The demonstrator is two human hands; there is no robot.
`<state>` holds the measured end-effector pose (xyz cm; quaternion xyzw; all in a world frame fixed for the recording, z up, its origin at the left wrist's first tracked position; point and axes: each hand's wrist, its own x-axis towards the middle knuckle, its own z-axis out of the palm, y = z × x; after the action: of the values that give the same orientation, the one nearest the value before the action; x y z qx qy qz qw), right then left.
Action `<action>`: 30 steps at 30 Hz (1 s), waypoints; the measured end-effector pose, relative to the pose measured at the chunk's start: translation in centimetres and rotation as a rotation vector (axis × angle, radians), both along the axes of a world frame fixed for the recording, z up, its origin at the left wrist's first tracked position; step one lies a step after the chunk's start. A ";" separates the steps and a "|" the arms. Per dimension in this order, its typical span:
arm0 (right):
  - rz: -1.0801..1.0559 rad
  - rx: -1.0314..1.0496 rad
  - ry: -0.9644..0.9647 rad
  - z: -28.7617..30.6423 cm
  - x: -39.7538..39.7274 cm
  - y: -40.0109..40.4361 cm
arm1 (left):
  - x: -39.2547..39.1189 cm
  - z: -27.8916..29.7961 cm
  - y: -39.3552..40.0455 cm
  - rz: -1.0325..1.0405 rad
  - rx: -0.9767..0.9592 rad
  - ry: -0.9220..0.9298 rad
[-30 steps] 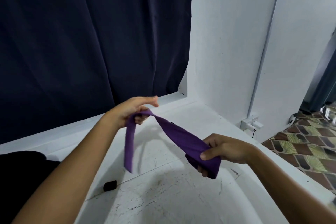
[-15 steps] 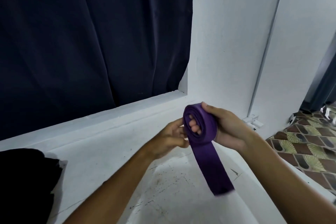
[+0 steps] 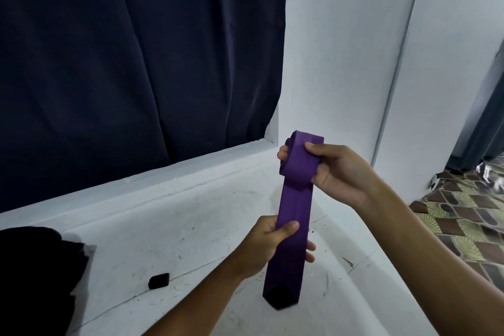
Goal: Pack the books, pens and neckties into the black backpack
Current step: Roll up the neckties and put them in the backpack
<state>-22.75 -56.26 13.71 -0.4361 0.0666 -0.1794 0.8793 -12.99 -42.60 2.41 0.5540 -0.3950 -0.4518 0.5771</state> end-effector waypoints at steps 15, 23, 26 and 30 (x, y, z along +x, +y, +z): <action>-0.359 -0.219 0.166 -3.3 1.5 -1.1 | 0.7 -1.2 4.1 0.036 0.205 -0.041; -0.377 -0.347 0.244 -6.0 1.9 -2.6 | 0.1 0.9 4.5 0.208 0.015 -0.011; -0.351 -0.441 0.305 -7.0 1.8 -2.2 | 0.6 2.1 4.4 0.275 -0.028 0.011; -0.231 -0.583 0.346 -8.6 1.5 -0.8 | 1.1 4.0 3.9 0.365 -0.030 0.056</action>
<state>-21.28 -57.07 5.09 -0.6821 0.2096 -0.2126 0.6675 -11.91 -38.70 6.44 0.5950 -0.2783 -0.3490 0.6684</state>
